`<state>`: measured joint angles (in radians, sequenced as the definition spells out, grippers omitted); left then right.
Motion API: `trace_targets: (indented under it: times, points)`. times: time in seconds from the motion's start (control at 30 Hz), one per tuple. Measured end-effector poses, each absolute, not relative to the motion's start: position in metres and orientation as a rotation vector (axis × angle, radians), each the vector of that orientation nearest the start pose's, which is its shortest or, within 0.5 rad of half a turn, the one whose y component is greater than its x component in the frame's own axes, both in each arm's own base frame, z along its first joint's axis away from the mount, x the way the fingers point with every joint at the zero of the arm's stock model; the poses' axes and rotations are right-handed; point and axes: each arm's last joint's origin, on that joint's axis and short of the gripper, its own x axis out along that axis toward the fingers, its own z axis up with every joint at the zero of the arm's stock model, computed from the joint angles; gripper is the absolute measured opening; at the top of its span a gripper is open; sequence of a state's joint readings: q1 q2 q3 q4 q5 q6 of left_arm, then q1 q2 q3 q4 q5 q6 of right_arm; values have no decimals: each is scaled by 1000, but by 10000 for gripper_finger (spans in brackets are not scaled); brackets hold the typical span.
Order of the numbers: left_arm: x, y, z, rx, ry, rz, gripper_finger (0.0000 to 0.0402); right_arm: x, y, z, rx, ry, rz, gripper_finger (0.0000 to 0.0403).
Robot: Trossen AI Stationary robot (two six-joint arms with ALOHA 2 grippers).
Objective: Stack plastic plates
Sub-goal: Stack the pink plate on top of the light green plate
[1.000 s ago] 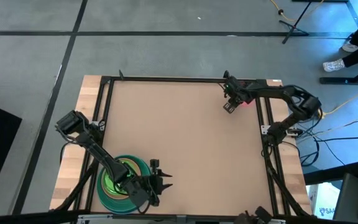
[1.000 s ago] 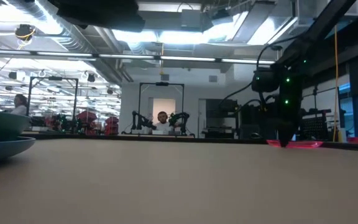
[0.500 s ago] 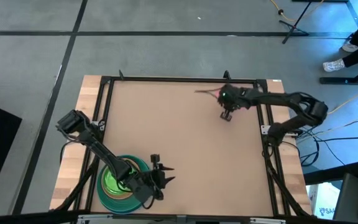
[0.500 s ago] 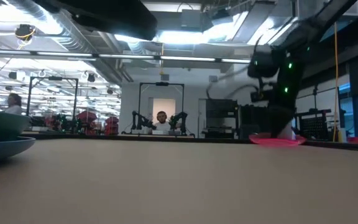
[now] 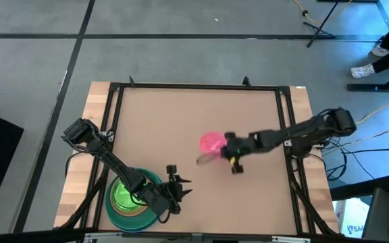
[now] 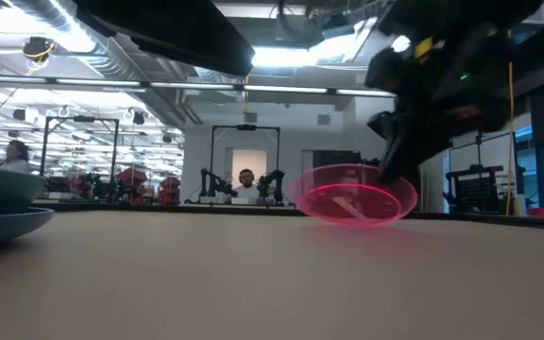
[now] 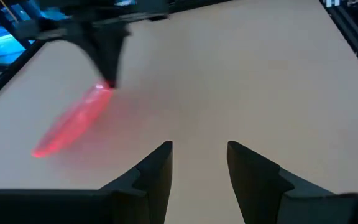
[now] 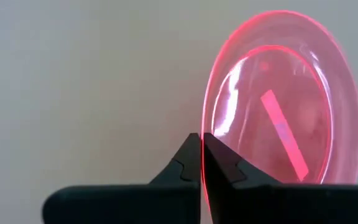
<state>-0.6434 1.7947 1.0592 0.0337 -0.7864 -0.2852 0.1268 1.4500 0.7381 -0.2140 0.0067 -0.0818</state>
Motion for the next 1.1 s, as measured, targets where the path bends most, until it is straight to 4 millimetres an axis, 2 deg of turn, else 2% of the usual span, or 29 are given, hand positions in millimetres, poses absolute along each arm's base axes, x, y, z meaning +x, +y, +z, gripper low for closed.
trace_targets:
  times: [0.17,0.37,0.5,0.7,0.8,0.93,1.1]
  points:
    - [307,-204,184,181,500,209,147,272,78,161,-183,888,281,5]
    - [307,-204,184,187,501,209,147,273,110,145,-123,881,328,9]
    - [310,-200,184,176,503,215,147,274,116,139,-109,885,333,38]
    - [322,-185,182,109,574,99,147,276,117,141,-87,855,334,124]
    - [329,-174,181,112,603,57,147,276,122,142,-56,844,366,154]
    - [339,-159,175,142,638,8,147,274,137,144,-93,777,365,171]
    - [352,-144,149,224,714,-41,147,267,150,144,-168,757,371,169]
